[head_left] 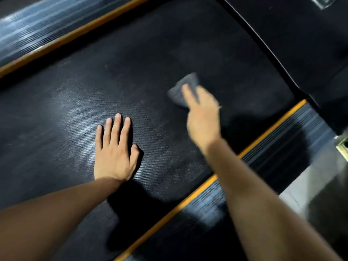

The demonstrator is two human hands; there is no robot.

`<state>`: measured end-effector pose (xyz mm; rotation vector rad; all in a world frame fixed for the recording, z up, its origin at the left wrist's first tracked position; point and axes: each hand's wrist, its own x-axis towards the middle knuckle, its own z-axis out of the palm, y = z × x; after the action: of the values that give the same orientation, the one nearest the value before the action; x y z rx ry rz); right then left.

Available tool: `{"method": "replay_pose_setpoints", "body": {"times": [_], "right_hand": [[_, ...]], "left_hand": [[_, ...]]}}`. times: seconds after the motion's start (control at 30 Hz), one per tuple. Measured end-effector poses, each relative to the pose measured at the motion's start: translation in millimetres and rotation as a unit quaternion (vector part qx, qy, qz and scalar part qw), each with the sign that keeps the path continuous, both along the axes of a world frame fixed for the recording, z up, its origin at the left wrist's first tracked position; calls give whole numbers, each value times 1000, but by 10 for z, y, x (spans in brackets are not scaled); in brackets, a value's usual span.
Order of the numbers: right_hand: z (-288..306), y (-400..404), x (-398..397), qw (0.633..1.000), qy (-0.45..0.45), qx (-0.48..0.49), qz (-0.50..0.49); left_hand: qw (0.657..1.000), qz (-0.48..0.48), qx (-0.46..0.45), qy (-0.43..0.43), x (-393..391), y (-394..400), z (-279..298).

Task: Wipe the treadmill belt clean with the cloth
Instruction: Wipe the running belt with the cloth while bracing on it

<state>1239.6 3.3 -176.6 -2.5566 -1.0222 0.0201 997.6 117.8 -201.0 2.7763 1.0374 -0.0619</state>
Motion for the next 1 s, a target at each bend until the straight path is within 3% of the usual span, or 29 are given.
{"method": "replay_pose_setpoints", "body": {"times": [0.07,0.13,0.2,0.33,0.43,0.5,0.6,0.73,0.8,0.87,0.93,1.0], "right_hand": [[-32,37,-427,993,-3,34,115],[-77,-30,-724,971,10,-16,239],[-42,-86,-377,978,34,-10,207],[6,-326,354,997,1,-76,7],[59,-403,433,996,10,-88,-19],[45,-376,-3,997,-5,-71,-6],[-50,-545,-791,993,-28,-61,99],[-1,-677,-553,970,-21,-66,235],[6,-773,-181,976,-90,-58,187],[58,-976,244,980,-158,-108,56],[125,-1055,437,959,-154,-234,-35],[168,-947,311,955,-111,-264,-72]], "left_hand": [[1000,-1,2,-1,11,-3,-4],[1000,2,0,-8,23,6,-10],[1000,3,-3,-12,21,-10,9],[1000,7,-11,-24,21,-24,30],[1000,10,-1,-28,31,-20,14],[1000,11,-4,-27,14,-21,12],[1000,9,0,-29,15,-39,4],[999,6,6,-39,28,-31,14],[999,6,6,-41,24,-29,9],[999,7,4,-42,21,-36,10],[999,7,8,-44,26,-45,7],[999,5,7,-46,34,-42,-1]]}}
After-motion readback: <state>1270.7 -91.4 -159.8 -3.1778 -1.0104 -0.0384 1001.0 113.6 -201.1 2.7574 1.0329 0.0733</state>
